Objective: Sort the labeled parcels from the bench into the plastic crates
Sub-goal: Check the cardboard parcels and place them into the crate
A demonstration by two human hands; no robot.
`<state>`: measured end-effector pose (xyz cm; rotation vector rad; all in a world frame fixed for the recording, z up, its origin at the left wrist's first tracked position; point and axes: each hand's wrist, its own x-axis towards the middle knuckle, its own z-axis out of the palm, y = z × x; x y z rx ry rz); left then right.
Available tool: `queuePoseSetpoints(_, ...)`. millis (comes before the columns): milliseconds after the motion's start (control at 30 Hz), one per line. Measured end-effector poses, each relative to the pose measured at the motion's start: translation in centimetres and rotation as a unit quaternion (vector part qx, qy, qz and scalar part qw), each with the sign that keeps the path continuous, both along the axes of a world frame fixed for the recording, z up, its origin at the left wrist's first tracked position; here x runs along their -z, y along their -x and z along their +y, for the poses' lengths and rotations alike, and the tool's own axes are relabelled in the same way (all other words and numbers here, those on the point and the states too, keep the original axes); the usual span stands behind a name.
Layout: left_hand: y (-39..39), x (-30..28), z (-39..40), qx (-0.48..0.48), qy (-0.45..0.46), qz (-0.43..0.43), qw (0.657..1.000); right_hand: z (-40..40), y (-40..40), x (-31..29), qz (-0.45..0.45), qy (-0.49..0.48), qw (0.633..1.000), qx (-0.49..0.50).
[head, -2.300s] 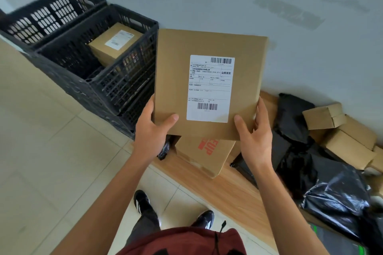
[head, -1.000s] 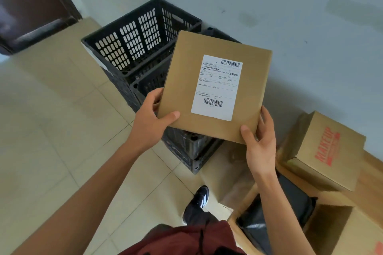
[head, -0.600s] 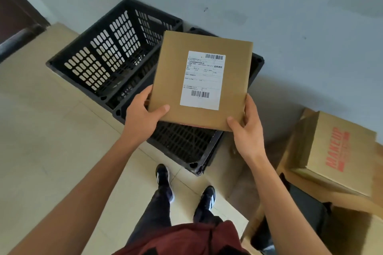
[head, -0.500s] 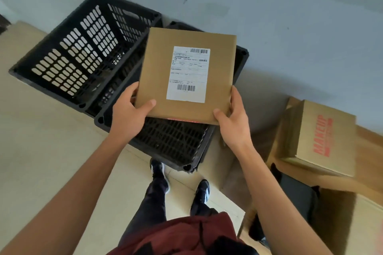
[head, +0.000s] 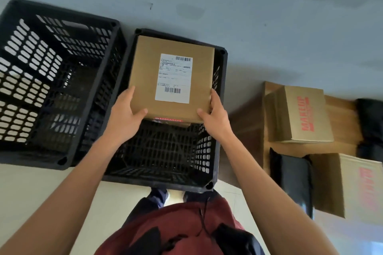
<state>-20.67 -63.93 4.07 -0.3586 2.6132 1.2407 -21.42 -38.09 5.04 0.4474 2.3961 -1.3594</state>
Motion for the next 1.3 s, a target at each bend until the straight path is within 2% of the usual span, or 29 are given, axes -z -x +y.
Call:
queuePoseSetpoints(467,2.8,3.4,-0.6,0.058,0.086,-0.022,0.994,-1.2,2.2,4.1,-0.047,0.007,0.998,0.043)
queuePoseSetpoints(533,2.8,3.6,-0.8,0.092,0.132,0.002,0.987,-1.2,2.4,4.3,-0.048,0.011,0.998,0.046)
queuePoseSetpoints(633,2.8,4.2,-1.2,0.163,0.25,0.038,0.954,-1.5,2.8,4.5,-0.047,0.012,0.998,0.045)
queuePoseSetpoints(800,4.4,4.0,-1.7,0.182,0.322,0.065,0.927,-2.1,3.8,4.5,-0.049,0.013,0.998,0.031)
queuePoseSetpoints(900,5.1,3.9,-1.9,0.197,0.341,0.059,0.917,-2.1,4.2,4.5,-0.045,0.014,0.998,0.033)
queuePoseSetpoints(1300,5.3,3.3,-2.5,0.206,0.315,0.039,0.926,-2.4,3.7,4.2,-0.044,0.001,0.998,0.036)
